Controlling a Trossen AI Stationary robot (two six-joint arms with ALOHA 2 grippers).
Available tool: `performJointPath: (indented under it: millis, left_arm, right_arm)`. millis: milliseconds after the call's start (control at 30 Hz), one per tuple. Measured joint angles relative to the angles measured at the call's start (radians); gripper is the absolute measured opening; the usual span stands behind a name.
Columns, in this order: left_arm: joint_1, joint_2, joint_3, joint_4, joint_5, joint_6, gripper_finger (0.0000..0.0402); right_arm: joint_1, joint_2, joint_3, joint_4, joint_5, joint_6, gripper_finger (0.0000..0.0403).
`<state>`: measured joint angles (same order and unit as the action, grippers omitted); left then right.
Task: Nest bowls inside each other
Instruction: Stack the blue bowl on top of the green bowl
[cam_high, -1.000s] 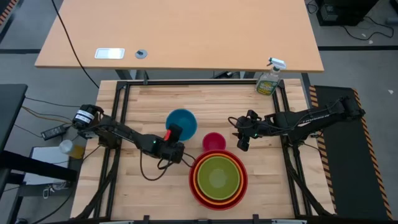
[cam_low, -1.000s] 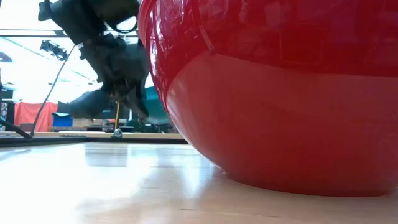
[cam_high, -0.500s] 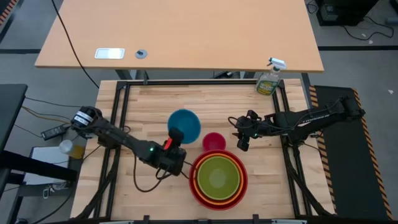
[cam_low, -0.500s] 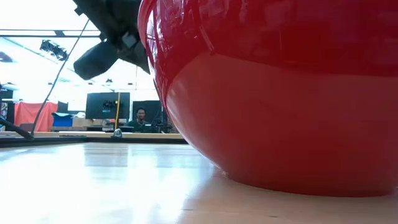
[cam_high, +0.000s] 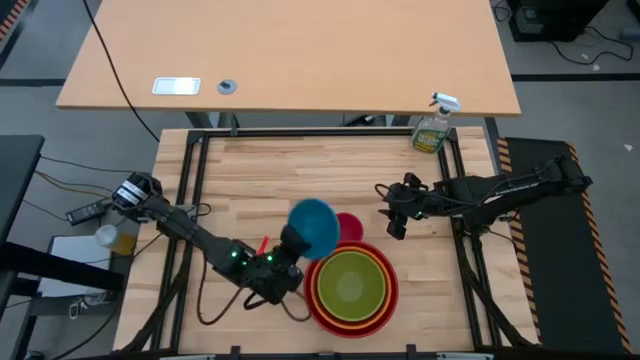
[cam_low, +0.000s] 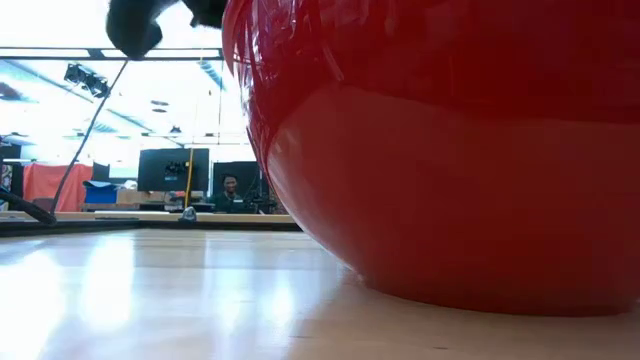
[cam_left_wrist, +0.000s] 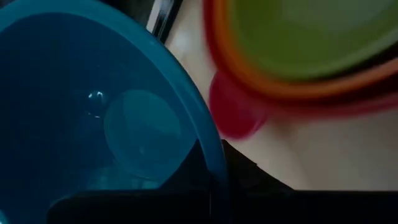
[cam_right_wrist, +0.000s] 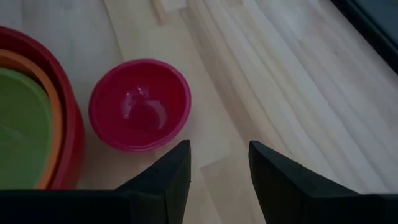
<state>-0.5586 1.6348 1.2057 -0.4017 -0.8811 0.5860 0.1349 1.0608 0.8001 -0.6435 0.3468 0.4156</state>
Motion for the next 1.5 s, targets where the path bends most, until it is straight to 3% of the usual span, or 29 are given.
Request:
performJointPath:
  millis: [133,267,467,567,800,1133,1500]
  left_arm:
    - [-0.01,0.001,0.0,0.141,0.22,0.106,0.0013]
    - [0.016,0.001,0.0,0.235,0.538,0.148,0.0013]
    - [0.121,0.027,0.0,0.357,0.947,-0.031,0.0013]
    - [0.162,0.06,0.0,0.437,1.072,-0.098,0.0013]
    - [0.167,0.137,0.0,0.484,1.138,-0.136,0.0013]
    - [0.159,0.224,-0.001,0.499,1.053,-0.156,0.0024]
    - [0.144,0.222,-0.001,0.522,1.053,-0.123,0.0162]
  right_arm:
    - [0.0,-0.041,0.0,0.001,0.004,0.007,0.0168]
    - [0.0,-0.056,0.0,0.008,0.009,0.008,0.0169]
    - [0.0,-0.043,0.0,0.02,0.011,0.008,0.0169]
    - [0.0,-0.037,0.0,0.018,0.01,0.008,0.0169]
    - [0.0,-0.035,0.0,0.014,0.013,-0.008,0.0169]
    - [0.003,-0.044,0.0,0.014,0.022,-0.01,0.0169]
    - [0.01,-0.044,0.0,0.012,0.019,-0.008,0.0168]
